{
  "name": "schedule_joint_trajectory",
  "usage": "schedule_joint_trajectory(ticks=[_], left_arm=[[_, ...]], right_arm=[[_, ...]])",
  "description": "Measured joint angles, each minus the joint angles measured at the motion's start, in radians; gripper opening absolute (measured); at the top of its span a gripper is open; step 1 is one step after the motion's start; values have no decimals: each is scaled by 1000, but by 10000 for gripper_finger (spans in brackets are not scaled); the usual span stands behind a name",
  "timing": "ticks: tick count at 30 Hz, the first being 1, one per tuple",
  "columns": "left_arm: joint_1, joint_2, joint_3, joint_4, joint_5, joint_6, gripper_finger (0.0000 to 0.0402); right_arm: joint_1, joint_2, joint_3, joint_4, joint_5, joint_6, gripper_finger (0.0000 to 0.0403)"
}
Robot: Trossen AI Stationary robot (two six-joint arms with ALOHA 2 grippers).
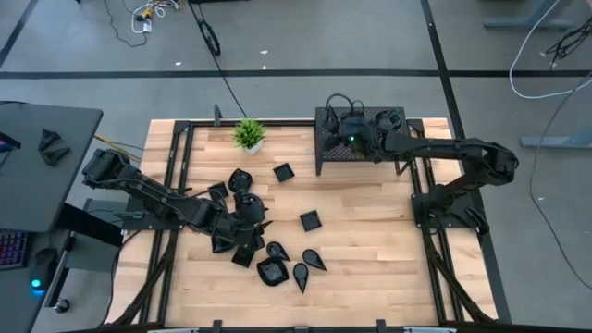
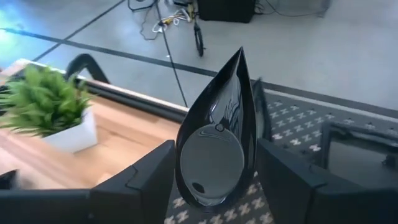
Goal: Pick & Place Mini shaped plates
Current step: Stack the black drop-shaped plate on top of the black drop-shaped plate on the shelf
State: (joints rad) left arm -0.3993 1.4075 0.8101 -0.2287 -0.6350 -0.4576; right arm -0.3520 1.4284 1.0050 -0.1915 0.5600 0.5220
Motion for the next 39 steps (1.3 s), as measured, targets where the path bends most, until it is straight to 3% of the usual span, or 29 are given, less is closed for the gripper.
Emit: schedule_joint_trajectory(ticks=[11, 30, 39], left_arm=[[6, 0, 0, 0, 0, -2, 193], [5, 0, 0, 0, 1, -3, 193], [5, 0, 0, 0, 1, -3, 193]], right_arm=[[-93, 66, 0, 42, -57, -34, 217], [-103, 110, 0, 35, -53, 2, 218], [-104, 114, 0, 66, -53, 3, 258]])
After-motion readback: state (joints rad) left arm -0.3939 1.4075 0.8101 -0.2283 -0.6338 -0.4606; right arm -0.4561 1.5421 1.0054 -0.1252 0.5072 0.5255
